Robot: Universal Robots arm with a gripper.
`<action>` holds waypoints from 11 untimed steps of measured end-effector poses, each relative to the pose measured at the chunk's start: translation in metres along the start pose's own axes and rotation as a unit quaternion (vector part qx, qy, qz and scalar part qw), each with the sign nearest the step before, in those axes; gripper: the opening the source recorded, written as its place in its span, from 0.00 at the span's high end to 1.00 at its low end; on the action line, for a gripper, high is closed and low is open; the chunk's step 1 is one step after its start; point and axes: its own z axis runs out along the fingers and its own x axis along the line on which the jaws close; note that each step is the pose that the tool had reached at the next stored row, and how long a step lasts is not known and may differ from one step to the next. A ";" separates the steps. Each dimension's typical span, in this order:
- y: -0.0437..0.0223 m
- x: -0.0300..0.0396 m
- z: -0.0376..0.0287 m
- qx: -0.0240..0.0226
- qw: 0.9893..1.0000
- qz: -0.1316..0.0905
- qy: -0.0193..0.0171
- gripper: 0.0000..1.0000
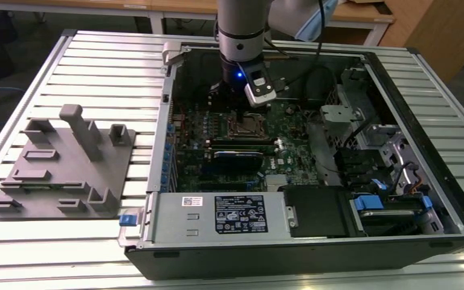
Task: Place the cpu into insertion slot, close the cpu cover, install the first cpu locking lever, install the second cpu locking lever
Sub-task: 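Install the first cpu locking lever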
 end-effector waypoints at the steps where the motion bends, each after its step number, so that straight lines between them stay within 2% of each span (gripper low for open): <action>1: 0.0000 -0.0001 0.0001 0.000 1.000 0.000 0.002 0.90; 3: 0.0001 -0.0003 0.0003 0.002 1.000 0.000 0.012 0.90; 4: 0.0000 -0.0003 0.0002 0.002 1.000 0.000 0.014 0.90; 8: 0.0001 -0.0003 0.0002 0.002 1.000 0.000 0.017 0.90; 11: 0.0004 -0.0023 0.0005 0.002 1.000 0.000 0.017 0.90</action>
